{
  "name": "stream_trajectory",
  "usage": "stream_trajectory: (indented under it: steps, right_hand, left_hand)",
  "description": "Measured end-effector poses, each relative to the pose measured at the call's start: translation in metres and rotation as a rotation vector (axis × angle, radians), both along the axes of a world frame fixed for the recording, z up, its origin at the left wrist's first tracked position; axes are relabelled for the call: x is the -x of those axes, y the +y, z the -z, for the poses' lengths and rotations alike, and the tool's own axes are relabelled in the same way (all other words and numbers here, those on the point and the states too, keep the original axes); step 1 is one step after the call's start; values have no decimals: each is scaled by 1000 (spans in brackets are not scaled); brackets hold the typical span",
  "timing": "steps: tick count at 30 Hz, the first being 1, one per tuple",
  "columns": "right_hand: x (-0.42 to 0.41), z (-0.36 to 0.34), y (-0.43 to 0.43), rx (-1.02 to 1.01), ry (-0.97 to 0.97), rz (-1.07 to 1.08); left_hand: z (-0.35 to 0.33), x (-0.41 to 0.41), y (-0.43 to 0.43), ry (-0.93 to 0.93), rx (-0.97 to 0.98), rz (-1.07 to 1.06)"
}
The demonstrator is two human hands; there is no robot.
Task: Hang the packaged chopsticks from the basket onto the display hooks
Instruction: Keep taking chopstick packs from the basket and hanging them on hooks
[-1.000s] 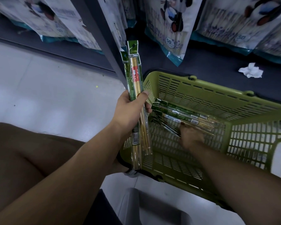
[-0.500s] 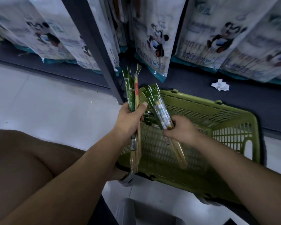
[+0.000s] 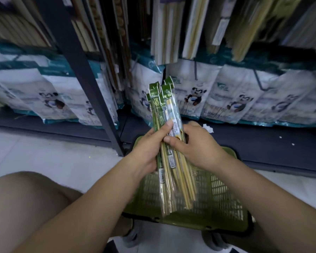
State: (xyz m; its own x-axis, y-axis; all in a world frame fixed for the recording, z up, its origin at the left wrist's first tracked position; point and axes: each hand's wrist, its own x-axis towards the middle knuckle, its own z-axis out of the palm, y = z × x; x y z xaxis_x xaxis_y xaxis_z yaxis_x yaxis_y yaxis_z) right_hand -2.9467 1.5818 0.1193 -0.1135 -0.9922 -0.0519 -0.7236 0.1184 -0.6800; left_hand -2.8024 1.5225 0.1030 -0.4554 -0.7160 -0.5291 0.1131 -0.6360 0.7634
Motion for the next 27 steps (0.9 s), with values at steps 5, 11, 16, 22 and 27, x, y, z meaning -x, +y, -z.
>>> stream_trajectory:
  steps: [5, 11, 16, 22, 27]
  right_hand:
    - [12, -56, 17, 236, -3, 62]
    - [22, -109, 36, 403, 1, 90]
    - [39, -142, 40, 437, -87, 79]
    - [64, -178, 29, 435, -318, 49]
    - [81, -202, 23, 440, -368, 153]
  left_hand:
    - [-51, 14, 3, 32, 126, 92]
    - [-103, 24, 8, 187, 203, 175]
    - [-144, 44, 1, 272, 407, 167]
    - [-189, 73, -17, 311, 542, 136]
    - [-213, 90, -30, 257, 716, 129]
